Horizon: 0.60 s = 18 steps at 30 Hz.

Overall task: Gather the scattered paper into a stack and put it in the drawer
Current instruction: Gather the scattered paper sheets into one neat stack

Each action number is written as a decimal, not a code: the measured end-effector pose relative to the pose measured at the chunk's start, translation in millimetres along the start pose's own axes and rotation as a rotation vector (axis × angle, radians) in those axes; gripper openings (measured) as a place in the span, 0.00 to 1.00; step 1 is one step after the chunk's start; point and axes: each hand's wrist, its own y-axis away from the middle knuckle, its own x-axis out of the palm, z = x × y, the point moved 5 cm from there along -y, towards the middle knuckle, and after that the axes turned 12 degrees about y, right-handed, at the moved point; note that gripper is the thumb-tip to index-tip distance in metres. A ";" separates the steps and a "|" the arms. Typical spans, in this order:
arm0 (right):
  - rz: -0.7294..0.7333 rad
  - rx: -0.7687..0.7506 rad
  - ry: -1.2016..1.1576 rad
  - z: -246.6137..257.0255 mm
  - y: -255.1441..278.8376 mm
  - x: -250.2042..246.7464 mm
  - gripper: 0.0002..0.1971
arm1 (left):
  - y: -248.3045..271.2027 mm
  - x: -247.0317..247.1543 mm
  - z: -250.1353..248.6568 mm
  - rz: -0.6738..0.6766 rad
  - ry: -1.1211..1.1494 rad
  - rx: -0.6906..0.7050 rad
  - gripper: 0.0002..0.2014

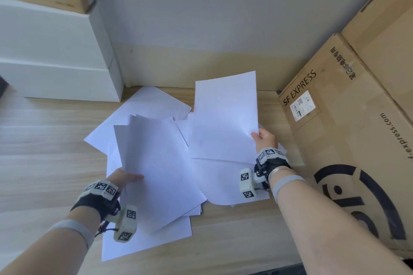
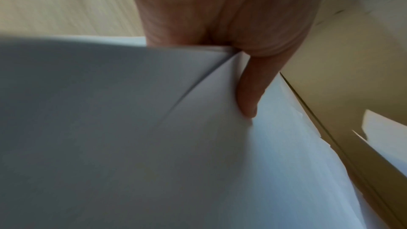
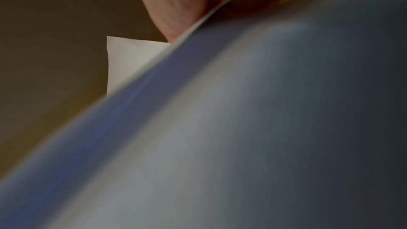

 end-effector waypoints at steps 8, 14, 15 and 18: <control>0.309 -0.100 0.248 49.5 38.3 96.9 0.13 | -36.0 -12.3 21.0 0.008 -0.015 0.010 0.37; 0.483 -0.167 0.351 75.9 65.6 146.7 0.03 | -17.3 -9.1 10.1 0.017 -0.094 -0.042 0.43; 0.523 -0.178 0.384 77.8 69.2 153.1 0.03 | -19.5 -8.8 11.7 0.033 -0.052 -0.047 0.43; 0.568 -0.181 0.389 80.4 71.9 160.9 0.08 | -12.5 -10.0 7.4 0.025 0.039 -0.012 0.25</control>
